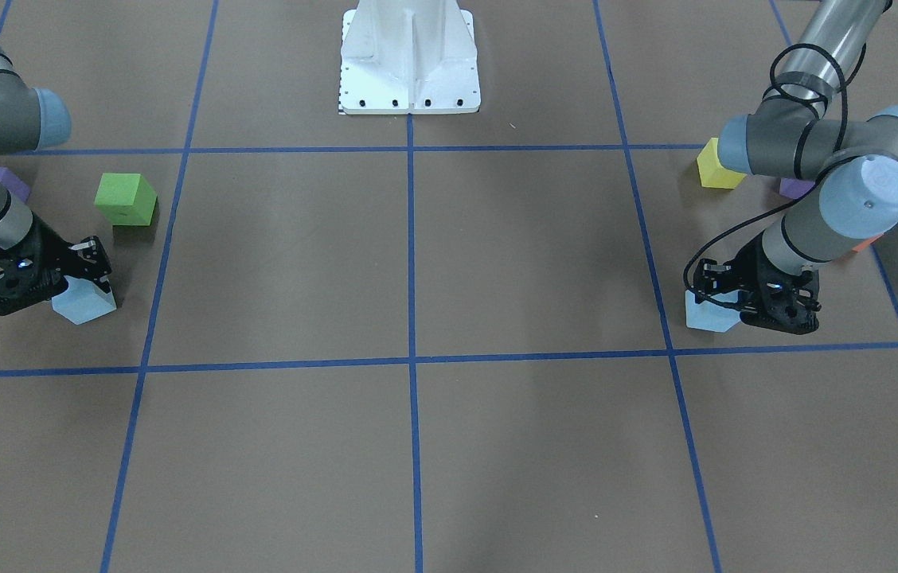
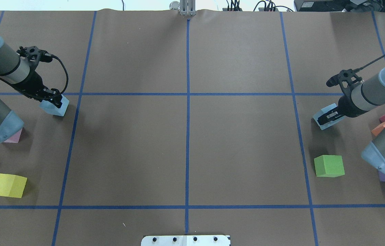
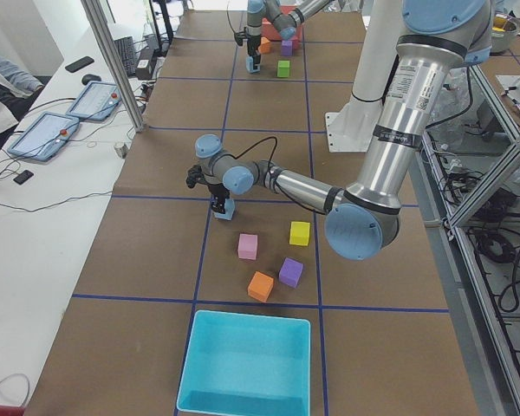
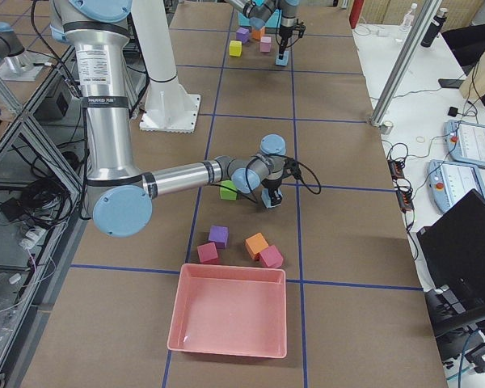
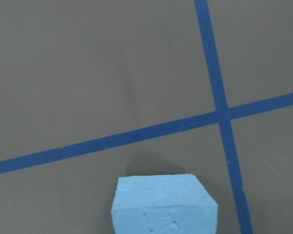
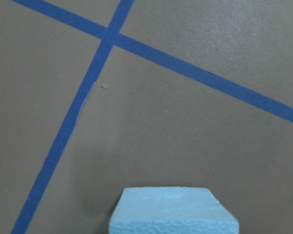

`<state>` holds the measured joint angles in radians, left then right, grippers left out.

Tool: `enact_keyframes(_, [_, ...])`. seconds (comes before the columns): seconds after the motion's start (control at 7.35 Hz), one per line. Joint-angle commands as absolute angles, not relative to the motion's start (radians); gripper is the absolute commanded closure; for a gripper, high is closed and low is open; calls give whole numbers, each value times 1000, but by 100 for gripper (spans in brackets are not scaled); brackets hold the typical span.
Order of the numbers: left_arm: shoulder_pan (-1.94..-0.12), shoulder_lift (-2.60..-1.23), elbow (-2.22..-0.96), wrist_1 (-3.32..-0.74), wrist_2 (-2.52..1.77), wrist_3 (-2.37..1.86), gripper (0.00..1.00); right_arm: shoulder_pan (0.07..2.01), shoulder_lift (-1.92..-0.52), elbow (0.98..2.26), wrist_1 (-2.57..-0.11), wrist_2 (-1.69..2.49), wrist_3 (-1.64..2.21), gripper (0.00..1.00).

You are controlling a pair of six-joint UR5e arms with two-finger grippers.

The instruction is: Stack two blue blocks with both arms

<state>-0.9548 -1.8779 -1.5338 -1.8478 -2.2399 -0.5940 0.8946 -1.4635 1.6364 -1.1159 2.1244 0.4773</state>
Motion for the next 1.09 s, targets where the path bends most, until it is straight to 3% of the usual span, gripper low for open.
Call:
enact_keyframes(0.0, [-956, -1920, -1561, -1820, -2246, -727, 53, 902, -1343, 1713, -1345, 2123, 485, 48])
enact_keyframes(0.27, [-956, -2021, -1624, -1595, -2244, -768, 53, 890, -1182, 1743, -1564, 2118, 544, 47])
enact_keyframes(0.95, [-953, -2109, -1632, -1559, -2247, -1015, 53, 703, -935, 1643, -1555, 2056, 964, 47])
